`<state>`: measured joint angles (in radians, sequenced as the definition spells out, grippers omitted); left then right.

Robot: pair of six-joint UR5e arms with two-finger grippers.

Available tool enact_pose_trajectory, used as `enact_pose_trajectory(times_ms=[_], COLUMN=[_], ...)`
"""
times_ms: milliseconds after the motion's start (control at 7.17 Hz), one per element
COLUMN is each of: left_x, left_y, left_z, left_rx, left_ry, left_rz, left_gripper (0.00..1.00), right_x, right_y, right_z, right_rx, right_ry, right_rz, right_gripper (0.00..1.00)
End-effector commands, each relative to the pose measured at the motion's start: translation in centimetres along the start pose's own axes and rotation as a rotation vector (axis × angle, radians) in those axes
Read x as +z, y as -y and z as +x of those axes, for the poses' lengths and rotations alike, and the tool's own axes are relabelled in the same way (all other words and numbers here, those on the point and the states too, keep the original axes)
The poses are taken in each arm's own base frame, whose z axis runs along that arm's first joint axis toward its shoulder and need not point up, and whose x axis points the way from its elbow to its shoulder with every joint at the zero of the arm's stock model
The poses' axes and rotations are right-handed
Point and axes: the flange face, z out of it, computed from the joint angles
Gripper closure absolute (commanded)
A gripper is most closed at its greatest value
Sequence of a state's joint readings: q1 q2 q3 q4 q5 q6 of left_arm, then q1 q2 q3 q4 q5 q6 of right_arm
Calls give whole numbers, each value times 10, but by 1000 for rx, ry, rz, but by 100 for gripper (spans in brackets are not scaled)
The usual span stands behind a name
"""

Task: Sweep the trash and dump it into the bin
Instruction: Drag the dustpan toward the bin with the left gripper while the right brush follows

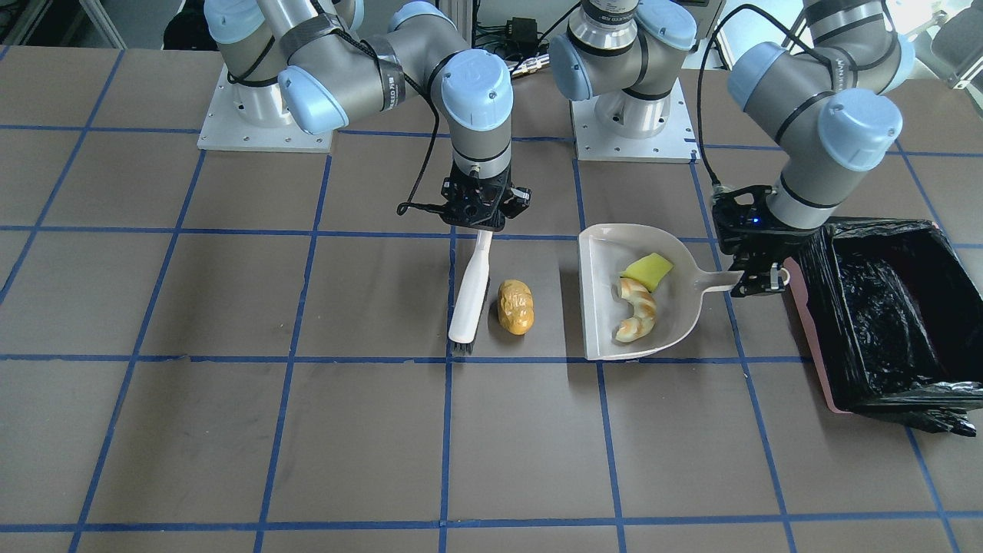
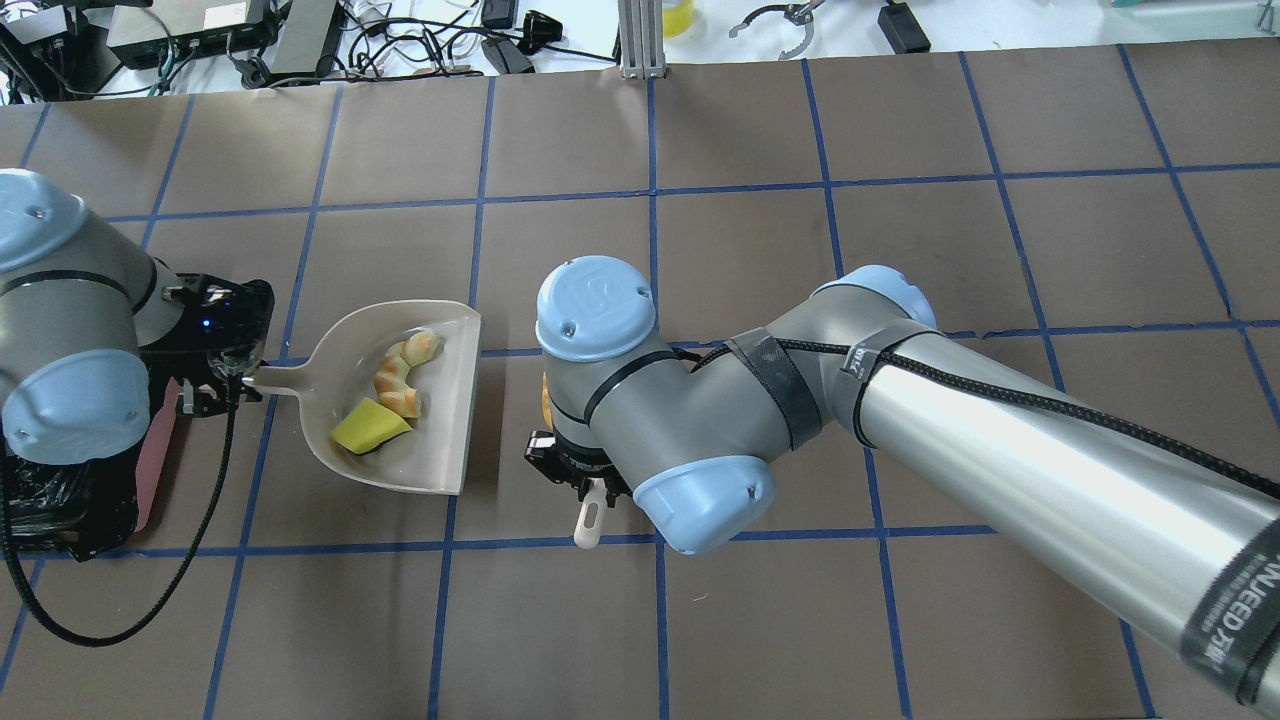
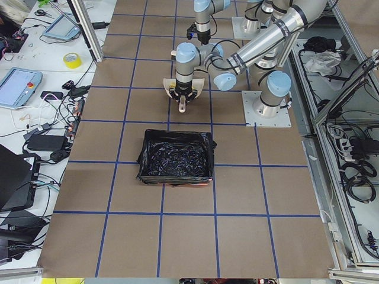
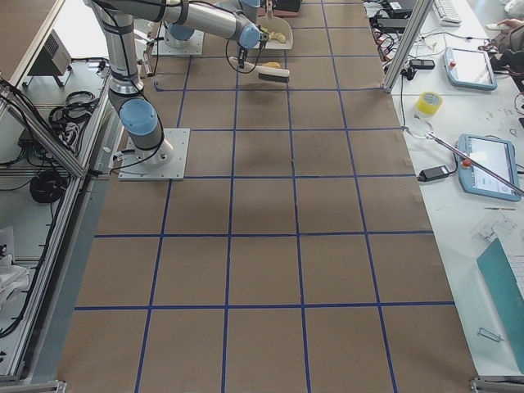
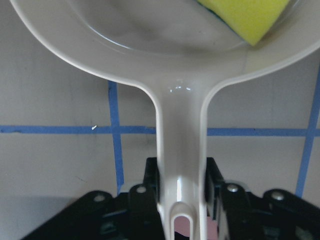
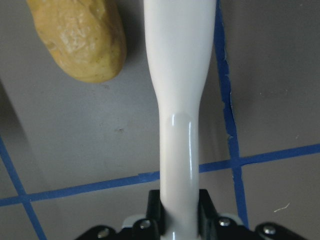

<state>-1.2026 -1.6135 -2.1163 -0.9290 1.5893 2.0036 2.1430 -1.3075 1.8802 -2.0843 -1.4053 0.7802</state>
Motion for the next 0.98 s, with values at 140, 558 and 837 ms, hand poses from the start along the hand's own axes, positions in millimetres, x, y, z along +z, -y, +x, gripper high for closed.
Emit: enact_pose_trajectory(times_ms=[140, 558, 837], left_x=[31, 30, 33], left_y=[16, 48, 53], left_z=[-8, -21, -27], left_rx=[26, -25, -17], left_ry=[-55, -51, -55], left_rz=[18, 14, 8], left_gripper=[100, 100, 100], right_x=[24, 27, 33], right_y=[5, -4, 3], right_z=[-16, -34, -72], right_rx=[12, -7, 48], right_ry=[29, 49, 67], right_rz=[-1, 19, 29], right_gripper=[100, 100, 100])
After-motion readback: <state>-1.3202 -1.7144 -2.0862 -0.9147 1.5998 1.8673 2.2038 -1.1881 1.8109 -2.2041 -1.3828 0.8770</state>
